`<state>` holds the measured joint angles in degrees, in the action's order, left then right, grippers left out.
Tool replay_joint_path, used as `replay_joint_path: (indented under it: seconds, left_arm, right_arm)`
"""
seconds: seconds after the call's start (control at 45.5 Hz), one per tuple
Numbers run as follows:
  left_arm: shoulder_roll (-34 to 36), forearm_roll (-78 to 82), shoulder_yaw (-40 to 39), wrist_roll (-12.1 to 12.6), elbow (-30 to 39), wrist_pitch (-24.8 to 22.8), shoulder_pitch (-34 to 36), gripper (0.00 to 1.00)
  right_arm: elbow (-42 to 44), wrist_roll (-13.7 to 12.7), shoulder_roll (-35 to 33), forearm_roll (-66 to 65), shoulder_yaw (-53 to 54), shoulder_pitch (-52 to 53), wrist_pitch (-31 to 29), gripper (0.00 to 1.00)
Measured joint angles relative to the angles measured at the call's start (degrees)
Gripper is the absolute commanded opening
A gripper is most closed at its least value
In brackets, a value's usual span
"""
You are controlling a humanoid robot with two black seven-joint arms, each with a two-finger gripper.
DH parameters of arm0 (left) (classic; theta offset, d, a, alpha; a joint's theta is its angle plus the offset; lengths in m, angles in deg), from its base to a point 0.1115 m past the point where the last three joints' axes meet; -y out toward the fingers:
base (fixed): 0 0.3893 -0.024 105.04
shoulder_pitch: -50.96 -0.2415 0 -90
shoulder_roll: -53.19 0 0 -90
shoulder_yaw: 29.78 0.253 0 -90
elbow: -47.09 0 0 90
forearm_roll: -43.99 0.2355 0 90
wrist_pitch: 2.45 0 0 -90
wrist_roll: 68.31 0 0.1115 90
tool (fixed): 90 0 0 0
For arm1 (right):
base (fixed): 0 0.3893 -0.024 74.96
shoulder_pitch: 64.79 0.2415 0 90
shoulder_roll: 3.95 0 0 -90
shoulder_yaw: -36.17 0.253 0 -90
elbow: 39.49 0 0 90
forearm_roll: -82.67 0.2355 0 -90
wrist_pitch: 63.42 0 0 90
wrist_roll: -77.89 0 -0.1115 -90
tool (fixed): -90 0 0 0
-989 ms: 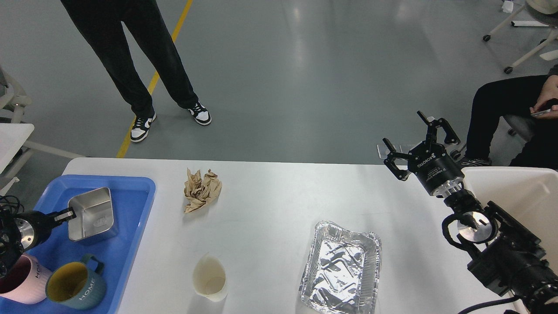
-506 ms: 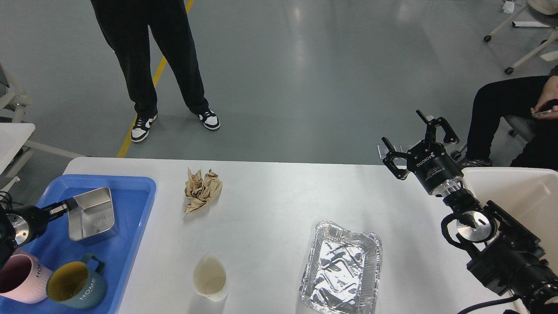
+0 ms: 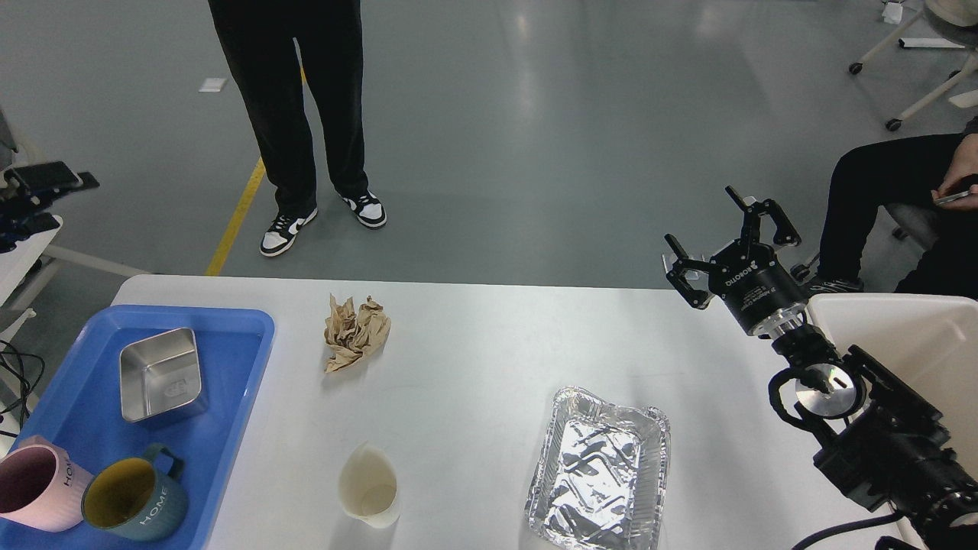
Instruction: Tidy desktop
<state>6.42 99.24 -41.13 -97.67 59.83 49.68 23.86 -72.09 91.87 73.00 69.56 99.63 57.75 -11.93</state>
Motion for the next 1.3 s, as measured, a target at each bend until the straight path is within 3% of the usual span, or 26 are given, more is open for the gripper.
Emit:
replay_joint_path:
  seconds: [0.132,0.33,0.638,0.769,0.967,1.121,1.297]
  left_arm:
    - [-0.39,-4.22,-0.36,-0.04,0.11,-4.17,4.14,0.95]
    - [-7.32,-14.19,-0.78,0.16,0.78,-4.98,5.95,0.96]
    - [-20.48,-33.14,-2.26,0.91,0.27,-4.19,-1.97,0.96]
    - [-25.39,-40.73,-5.72,3.82,0.09,-4.46,-7.39,0.96]
    - [-33.25,-49.02,-23.86,10.86,0.16,-4.95,-16.01,0.96]
    - [-37.12,-49.59,-35.79,14.98,0.16,-4.8,-17.62,0.96]
    - [-38.68,-49.61,-39.13,16.91,0.17,-4.66,-17.67,0.96]
  right_arm:
    - [0.04,0.0,-0.01,0.0,0.0,0.14,0.02,1.0]
    - [0.08,0.0,-0.52,0.01,0.0,-0.03,0.03,1.0]
    - [0.22,0.0,-1.17,0.03,0.03,-0.51,0.07,1.0]
    - [0.75,0.0,-1.18,0.04,0.08,-0.5,0.32,1.0]
    - [1.42,-0.01,-1.46,-0.13,0.09,0.0,1.33,1.0]
    - [3.3,-0.02,-2.75,-0.16,0.03,0.15,1.5,1.0]
    - [3.8,-0.02,-3.15,-0.16,0.08,0.2,1.58,1.0]
